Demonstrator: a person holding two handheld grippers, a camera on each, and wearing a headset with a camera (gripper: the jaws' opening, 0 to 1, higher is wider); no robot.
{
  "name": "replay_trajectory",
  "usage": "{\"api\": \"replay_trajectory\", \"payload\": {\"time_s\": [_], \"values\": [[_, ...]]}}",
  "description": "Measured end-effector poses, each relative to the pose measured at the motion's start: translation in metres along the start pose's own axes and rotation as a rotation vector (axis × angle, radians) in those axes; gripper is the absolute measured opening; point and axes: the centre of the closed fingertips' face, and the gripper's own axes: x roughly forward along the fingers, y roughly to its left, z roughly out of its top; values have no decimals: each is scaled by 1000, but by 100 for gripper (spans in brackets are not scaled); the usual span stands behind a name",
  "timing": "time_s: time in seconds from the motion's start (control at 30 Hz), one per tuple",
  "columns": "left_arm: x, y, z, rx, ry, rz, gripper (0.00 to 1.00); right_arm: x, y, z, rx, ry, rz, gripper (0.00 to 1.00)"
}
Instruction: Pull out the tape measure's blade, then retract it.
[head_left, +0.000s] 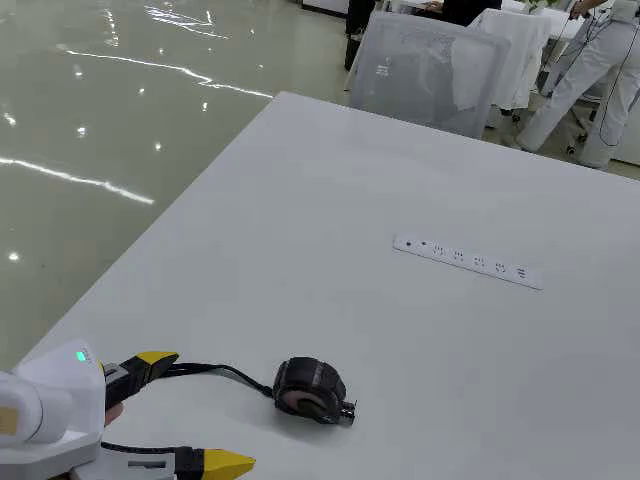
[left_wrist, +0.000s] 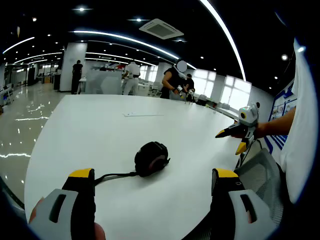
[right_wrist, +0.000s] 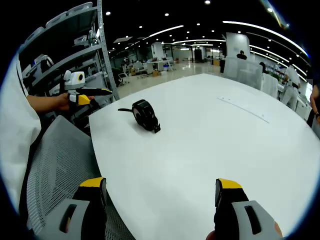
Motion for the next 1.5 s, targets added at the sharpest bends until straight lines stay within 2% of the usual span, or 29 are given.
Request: {"api": "replay_trajectory", "payload": {"time_s": [1.03,1.3,1.5], "values": [[0,1,-3,-6,10,4,95,2,1,-4,11,3,8,91],[1,2,-7,-12,18,2,95,3,2,-9,13,15,10,91],[9,1,-13,-18,37,-8,95,3,1,-17,28,31,14,92]]}}
